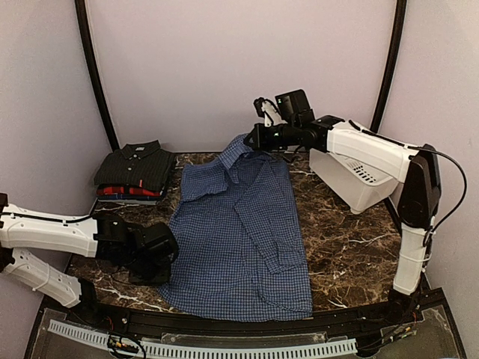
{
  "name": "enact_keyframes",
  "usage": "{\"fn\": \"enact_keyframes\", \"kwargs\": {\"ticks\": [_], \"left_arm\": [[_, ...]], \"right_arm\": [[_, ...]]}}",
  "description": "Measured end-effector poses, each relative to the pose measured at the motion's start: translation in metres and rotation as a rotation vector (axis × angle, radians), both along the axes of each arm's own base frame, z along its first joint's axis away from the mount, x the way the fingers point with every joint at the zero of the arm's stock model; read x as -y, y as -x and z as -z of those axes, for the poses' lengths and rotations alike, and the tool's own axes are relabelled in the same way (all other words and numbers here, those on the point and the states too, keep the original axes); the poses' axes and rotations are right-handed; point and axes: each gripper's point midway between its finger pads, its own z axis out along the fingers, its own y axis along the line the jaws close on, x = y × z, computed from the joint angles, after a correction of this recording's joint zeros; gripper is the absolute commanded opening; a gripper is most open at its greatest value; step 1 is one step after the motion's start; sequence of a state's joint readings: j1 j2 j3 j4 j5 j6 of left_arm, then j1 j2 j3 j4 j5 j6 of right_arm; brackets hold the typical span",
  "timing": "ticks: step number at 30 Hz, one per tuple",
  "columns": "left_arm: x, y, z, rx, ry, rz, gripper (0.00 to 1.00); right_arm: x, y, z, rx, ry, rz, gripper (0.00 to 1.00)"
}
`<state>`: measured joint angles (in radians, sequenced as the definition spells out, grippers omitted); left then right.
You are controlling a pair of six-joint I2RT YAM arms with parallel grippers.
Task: Fold and stack the long sleeve shirts
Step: Pick up the 1/3-folded shirt from the center of the board, then fold the 1/3-folded shirt at the center of the board.
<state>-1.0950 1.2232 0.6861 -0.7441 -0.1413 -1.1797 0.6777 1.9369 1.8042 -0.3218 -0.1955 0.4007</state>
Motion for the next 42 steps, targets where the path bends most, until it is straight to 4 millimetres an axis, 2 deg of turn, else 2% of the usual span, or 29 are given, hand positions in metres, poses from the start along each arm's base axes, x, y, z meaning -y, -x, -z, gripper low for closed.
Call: {"fn": "enact_keyframes", "kwargs": {"ticks": [4, 6, 9, 13, 16, 19, 23, 27, 34, 42], "left_arm": [[0.036, -0.018, -0.021, 0.040, 0.001, 0.117, 0.00], [0.057, -0.025, -0.032, 0.061, 0.022, 0.189, 0.00], [0.088, -0.032, -0.042, 0.077, 0.064, 0.293, 0.00], [0.133, -0.032, -0.051, 0.079, 0.111, 0.436, 0.00], [0.168, -0.026, -0.052, 0.065, 0.155, 0.545, 0.00], [0.188, -0.015, -0.046, 0.028, 0.186, 0.628, 0.00], [0.195, -0.001, -0.037, -0.031, 0.210, 0.705, 0.00], [0.198, 0.008, -0.037, -0.071, 0.241, 0.749, 0.00], [0.211, 0.016, -0.038, -0.112, 0.292, 0.787, 0.00], [0.215, 0.018, -0.031, -0.140, 0.293, 0.790, 0.00]], "right_arm": [[0.015, -0.014, -0.015, 0.029, 0.012, 0.028, 0.00], [0.028, -0.025, -0.022, 0.049, 0.014, 0.057, 0.00], [0.053, -0.037, -0.022, 0.051, 0.041, 0.109, 0.00], [0.087, -0.041, -0.023, 0.054, 0.080, 0.174, 0.00], [0.113, -0.041, -0.034, 0.077, 0.100, 0.229, 0.00], [0.141, -0.037, -0.050, 0.109, 0.114, 0.286, 0.00], [0.167, -0.027, -0.061, 0.133, 0.125, 0.334, 0.00], [0.182, -0.018, -0.059, 0.135, 0.142, 0.364, 0.00], [0.184, -0.014, -0.033, 0.089, 0.175, 0.361, 0.00], [0.182, -0.013, -0.027, 0.082, 0.171, 0.350, 0.00]]}}
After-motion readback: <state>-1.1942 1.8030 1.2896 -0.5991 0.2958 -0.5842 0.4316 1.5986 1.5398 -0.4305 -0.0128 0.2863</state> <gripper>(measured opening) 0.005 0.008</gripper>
